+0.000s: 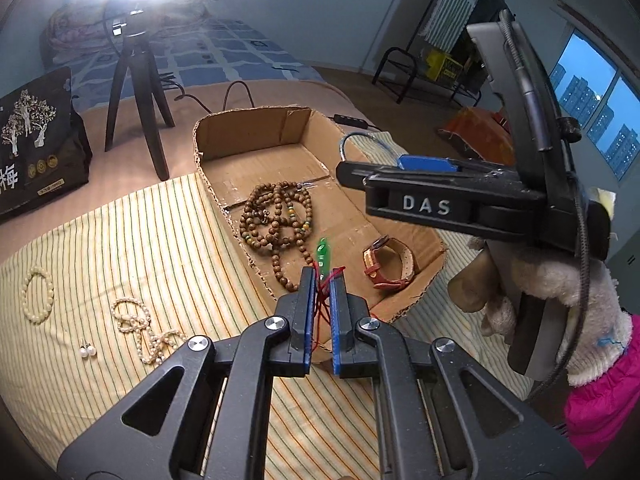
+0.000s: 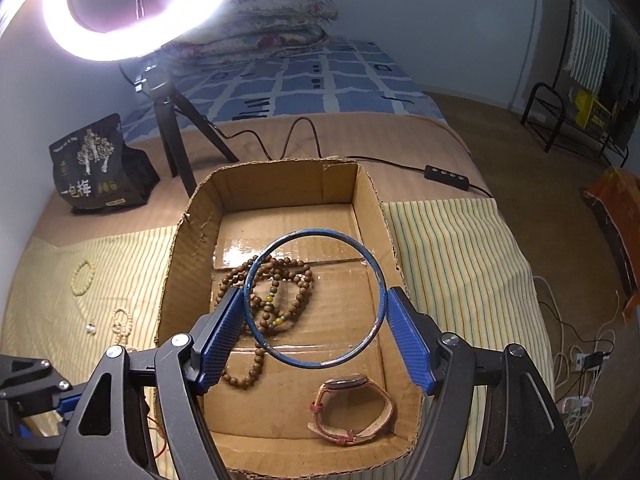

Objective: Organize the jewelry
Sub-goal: 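Carry the pendant and bangle into the box and open both tools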

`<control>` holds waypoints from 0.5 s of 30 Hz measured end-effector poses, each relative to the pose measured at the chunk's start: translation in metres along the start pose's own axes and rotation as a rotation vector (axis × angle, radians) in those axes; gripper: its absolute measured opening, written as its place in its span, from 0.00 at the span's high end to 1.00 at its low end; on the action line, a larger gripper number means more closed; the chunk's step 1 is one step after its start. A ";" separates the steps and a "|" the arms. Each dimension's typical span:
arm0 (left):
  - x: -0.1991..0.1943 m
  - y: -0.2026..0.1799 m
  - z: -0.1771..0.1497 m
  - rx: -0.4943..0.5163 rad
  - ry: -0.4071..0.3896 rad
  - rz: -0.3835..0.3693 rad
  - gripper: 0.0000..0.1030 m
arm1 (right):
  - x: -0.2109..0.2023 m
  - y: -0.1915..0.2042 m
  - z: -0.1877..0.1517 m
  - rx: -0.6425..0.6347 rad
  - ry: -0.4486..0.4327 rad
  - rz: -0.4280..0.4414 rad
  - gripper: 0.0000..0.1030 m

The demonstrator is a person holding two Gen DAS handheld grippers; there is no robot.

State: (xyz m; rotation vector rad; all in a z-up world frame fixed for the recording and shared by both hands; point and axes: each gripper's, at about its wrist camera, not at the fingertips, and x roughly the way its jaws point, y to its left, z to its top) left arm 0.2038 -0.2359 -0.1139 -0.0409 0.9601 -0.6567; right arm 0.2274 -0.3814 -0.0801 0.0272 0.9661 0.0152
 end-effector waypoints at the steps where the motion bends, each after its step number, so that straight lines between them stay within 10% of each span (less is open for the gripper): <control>1: 0.001 0.001 0.000 -0.007 0.005 -0.007 0.73 | 0.000 -0.001 0.000 0.004 -0.002 0.000 0.29; 3: 0.002 0.004 0.000 -0.018 0.003 -0.019 0.60 | -0.002 -0.002 0.001 0.017 -0.010 0.013 0.21; 15: -0.007 0.010 -0.001 -0.019 -0.006 0.004 0.60 | -0.005 -0.004 0.000 0.024 -0.020 0.012 0.21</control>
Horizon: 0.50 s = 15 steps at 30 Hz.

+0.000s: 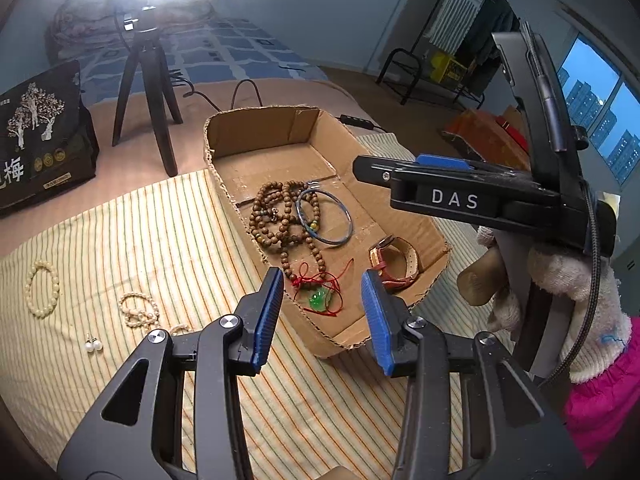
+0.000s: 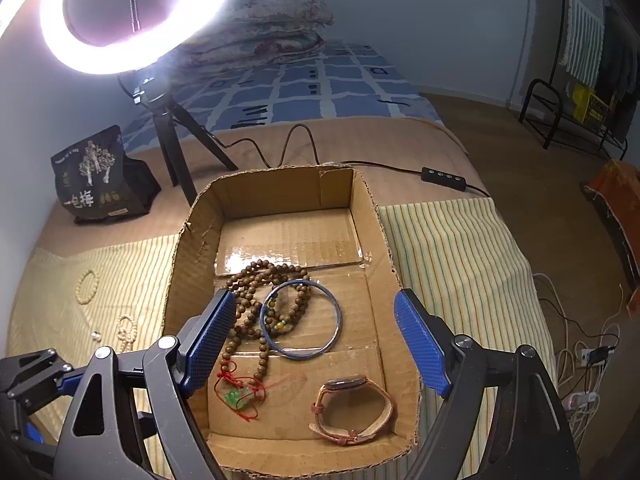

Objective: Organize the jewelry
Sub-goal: 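Carry the pendant and bangle into the box and open both tools, then grasp the pearl earrings with the left tool while the right tool grasps the pearl necklace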

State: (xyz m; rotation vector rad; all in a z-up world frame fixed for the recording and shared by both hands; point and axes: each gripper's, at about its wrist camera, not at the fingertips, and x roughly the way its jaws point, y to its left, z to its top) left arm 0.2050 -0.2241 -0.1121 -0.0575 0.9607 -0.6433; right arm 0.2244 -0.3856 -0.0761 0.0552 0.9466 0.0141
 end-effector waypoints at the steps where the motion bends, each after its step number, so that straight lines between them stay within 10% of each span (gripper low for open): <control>1: -0.001 0.001 0.000 -0.001 -0.002 0.004 0.60 | -0.001 0.000 0.000 0.000 -0.001 0.000 0.21; 15: -0.036 0.039 -0.005 -0.022 -0.048 0.097 0.60 | -0.024 0.017 0.002 -0.036 -0.045 0.010 0.21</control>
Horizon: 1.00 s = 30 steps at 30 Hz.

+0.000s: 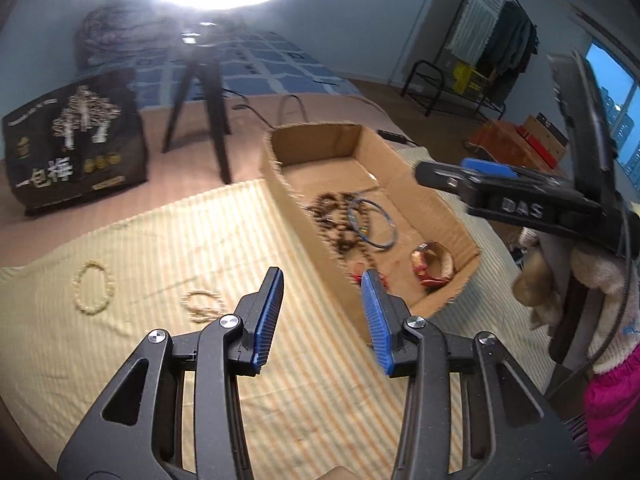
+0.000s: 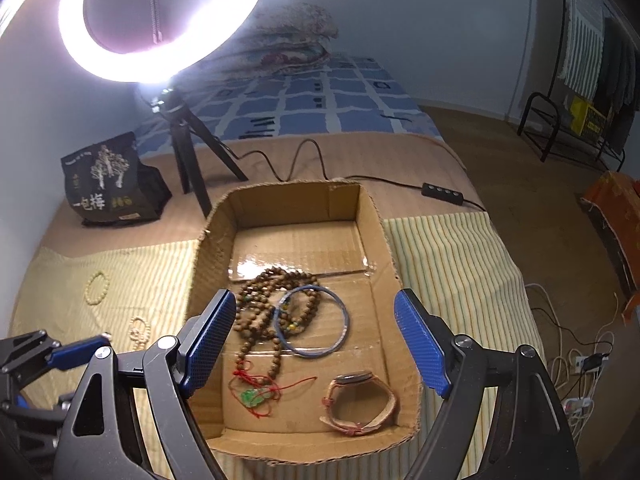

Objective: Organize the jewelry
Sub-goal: 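Grasp the pearl earrings with the left tool while the right tool grasps the pearl necklace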

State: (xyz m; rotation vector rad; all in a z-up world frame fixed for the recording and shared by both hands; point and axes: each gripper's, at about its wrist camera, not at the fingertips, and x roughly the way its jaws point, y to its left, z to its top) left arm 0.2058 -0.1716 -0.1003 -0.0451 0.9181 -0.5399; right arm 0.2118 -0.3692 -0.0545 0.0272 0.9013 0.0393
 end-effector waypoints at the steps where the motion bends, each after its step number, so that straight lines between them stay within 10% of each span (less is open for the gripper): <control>1: -0.002 0.005 0.000 -0.007 -0.004 0.007 0.60 | -0.001 0.004 0.000 -0.007 -0.001 0.007 0.21; 23: -0.026 0.124 -0.026 -0.114 0.027 0.181 0.60 | 0.006 0.113 -0.028 -0.215 0.047 0.202 0.21; 30: -0.011 0.133 -0.040 -0.114 0.091 0.175 0.69 | 0.030 0.140 -0.046 -0.298 0.119 0.221 0.36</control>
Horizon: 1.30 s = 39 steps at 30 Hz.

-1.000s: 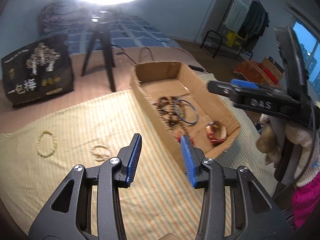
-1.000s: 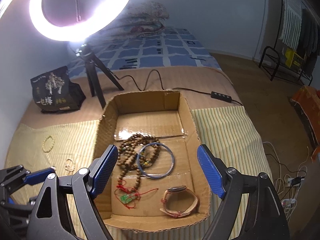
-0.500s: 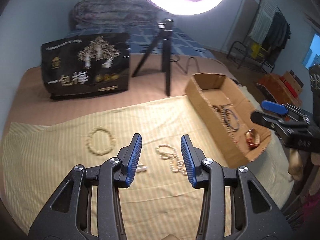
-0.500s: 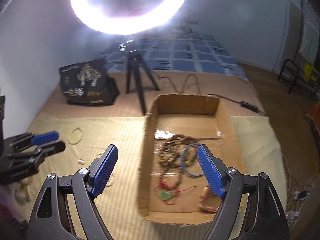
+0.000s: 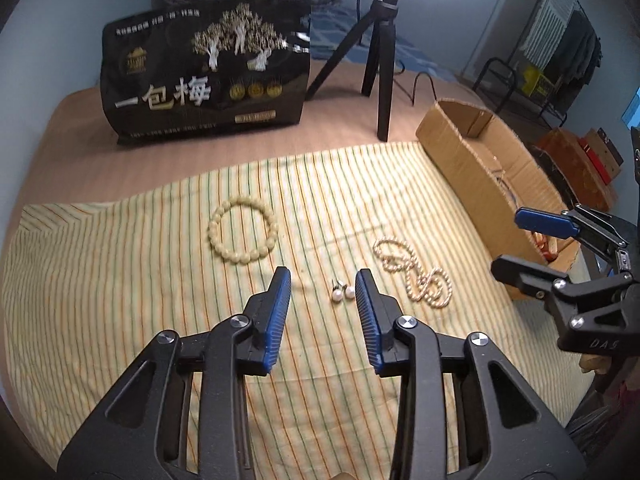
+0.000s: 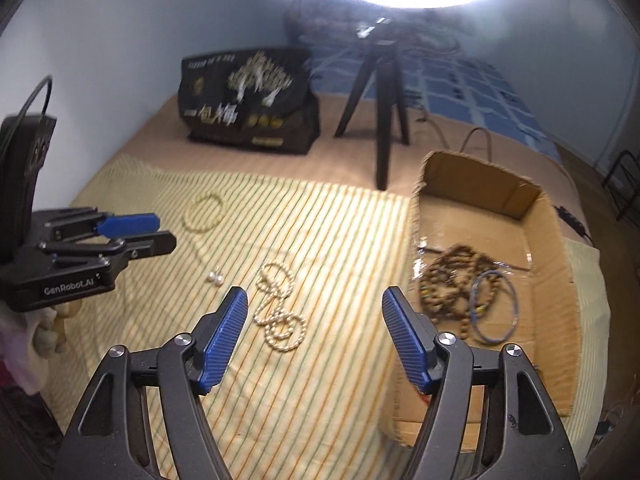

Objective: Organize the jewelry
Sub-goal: 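Grasp the pearl earrings with the left tool while the right tool grasps the pearl necklace, then lift the pearl necklace toward the box with the right tool while the left tool holds the earrings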

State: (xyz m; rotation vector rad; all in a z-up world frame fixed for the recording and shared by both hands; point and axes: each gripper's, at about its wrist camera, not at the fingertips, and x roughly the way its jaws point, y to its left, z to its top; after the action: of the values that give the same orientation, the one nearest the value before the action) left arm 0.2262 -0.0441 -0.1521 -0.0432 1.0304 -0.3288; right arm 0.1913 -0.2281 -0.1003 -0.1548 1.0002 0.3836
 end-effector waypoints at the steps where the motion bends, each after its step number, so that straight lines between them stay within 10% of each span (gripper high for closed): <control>1: 0.003 0.000 -0.001 -0.002 0.009 -0.004 0.73 | 0.004 0.003 -0.001 -0.012 0.010 0.000 0.38; 39: 0.062 -0.013 -0.011 0.068 0.096 0.049 0.94 | 0.066 0.026 -0.012 -0.100 0.130 -0.024 0.43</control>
State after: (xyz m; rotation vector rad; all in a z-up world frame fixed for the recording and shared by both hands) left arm 0.2431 -0.0734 -0.2070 0.0601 1.1128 -0.3233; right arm 0.2037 -0.1920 -0.1614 -0.2850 1.1067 0.4057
